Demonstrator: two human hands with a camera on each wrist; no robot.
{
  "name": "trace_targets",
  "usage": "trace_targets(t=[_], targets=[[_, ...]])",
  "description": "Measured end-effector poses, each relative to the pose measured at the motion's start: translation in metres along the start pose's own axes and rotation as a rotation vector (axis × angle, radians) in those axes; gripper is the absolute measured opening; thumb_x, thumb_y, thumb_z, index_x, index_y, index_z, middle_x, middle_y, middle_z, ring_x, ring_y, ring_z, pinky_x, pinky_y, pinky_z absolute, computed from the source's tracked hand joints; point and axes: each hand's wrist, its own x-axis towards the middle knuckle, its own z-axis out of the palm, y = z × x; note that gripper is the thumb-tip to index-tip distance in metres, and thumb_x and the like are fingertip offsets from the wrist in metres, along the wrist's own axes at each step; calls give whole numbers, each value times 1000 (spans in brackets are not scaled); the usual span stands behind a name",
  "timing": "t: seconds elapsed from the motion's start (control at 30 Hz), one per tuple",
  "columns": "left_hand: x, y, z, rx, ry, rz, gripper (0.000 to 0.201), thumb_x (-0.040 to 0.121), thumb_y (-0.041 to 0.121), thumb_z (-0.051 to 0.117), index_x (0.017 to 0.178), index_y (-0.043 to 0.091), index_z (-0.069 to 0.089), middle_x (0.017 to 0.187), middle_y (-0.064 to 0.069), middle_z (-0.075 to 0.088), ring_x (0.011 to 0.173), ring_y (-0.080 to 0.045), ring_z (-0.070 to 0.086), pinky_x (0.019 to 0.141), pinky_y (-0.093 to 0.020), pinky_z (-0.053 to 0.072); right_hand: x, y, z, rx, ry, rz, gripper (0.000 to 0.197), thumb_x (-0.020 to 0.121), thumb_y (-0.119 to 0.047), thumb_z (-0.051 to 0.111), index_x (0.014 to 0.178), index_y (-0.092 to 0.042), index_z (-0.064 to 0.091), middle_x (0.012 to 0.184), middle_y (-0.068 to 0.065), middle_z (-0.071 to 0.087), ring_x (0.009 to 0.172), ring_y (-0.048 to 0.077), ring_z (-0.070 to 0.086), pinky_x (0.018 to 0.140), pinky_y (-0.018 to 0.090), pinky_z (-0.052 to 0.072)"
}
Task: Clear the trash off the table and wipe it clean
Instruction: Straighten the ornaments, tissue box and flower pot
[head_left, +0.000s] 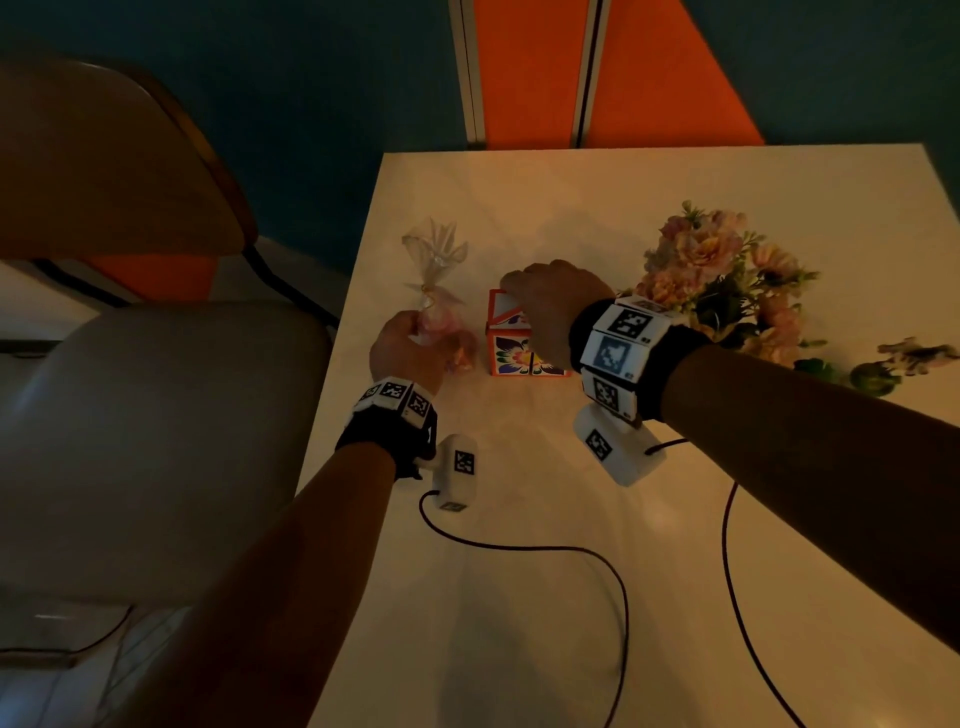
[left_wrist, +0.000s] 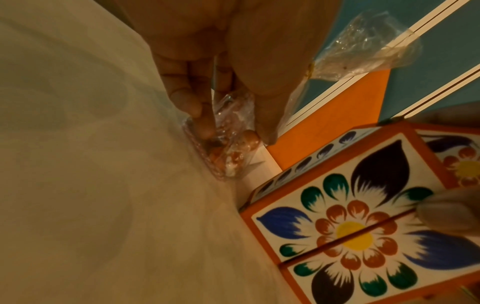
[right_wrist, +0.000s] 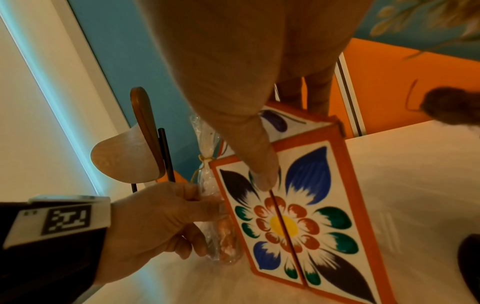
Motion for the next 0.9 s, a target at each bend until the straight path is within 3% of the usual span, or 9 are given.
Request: trace_targets(t=[0.2, 0.3, 0.4, 0.43, 0.5, 0.57, 0.63, 0.73, 0.9], targets=[[-11, 5, -16, 67, -11, 41, 34, 61, 48, 75, 85, 29, 61, 88, 7, 65, 85, -18, 65, 80, -37, 56, -10, 6, -6, -37, 25, -10, 68, 86, -20, 65, 144, -15, 31, 142, 12, 42, 127, 35, 40, 104, 46, 40], [-43, 7, -41, 38, 190, 134, 28, 71, 24, 75, 94, 24, 59, 100, 2, 63, 82, -17, 62, 76, -29, 51, -19, 14, -14, -71, 57, -3, 71, 86, -13, 66, 145, -12, 27, 145, 14, 38, 130, 37, 37, 105, 48, 39], [-82, 28, -51, 190, 319, 601, 27, 75, 15, 72, 99, 12, 60, 101, -5, 61, 61, -5, 50, 62, -8, 39, -22, 18, -19, -64, 51, -2, 63, 87, -10, 64, 142, -9, 33, 140, 15, 42, 127, 36, 41, 101, 46, 43], [-92, 42, -51, 219, 315, 761, 29, 76, 17, 72, 101, 9, 61, 103, -7, 61, 62, -5, 50, 63, -6, 38, -21, 17, -20, -74, 40, -7, 58, 87, -11, 62, 140, -10, 36, 137, 15, 44, 124, 36, 44, 99, 45, 44], [-92, 64, -44, 324, 215, 918, 42, 77, 22, 73, 113, 7, 60, 115, -9, 60, 76, -12, 58, 69, -17, 50, -20, 13, -20, -109, 19, -15, 47, 88, -15, 60, 132, -11, 44, 129, 14, 50, 117, 35, 50, 92, 42, 43], [-85, 83, -33, 474, 36, 884, 62, 77, 25, 75, 132, 11, 50, 135, -7, 51, 100, -20, 62, 84, -32, 54, -20, 11, -18, -142, 9, -19, 41, 88, -20, 60, 126, -11, 48, 122, 13, 54, 111, 35, 54, 88, 41, 43], [-76, 93, -21, 649, -138, 789, 75, 78, 24, 74, 142, 15, 38, 147, -2, 39, 121, -23, 53, 97, -38, 48, -22, 11, -16, -172, 4, -15, 38, 87, -23, 61, 122, -12, 51, 119, 13, 56, 109, 34, 55, 90, 42, 42], [-63, 97, -9, 792, -264, 669, 75, 80, 24, 71, 144, 18, 32, 147, -1, 38, 124, -26, 50, 101, -41, 44, -23, 14, -14, -174, -5, -1, 37, 88, -23, 59, 123, -12, 51, 118, 12, 57, 109, 33, 55, 93, 42, 41], [-57, 97, -3, 809, -233, 630, 49, 85, 23, 65, 132, 16, 51, 129, -7, 57, 118, -27, 55, 101, -40, 44, -22, 17, -15, -156, -7, -16, 30, 92, -19, 52, 121, -12, 52, 116, 12, 58, 107, 32, 56, 87, 39, 40]])
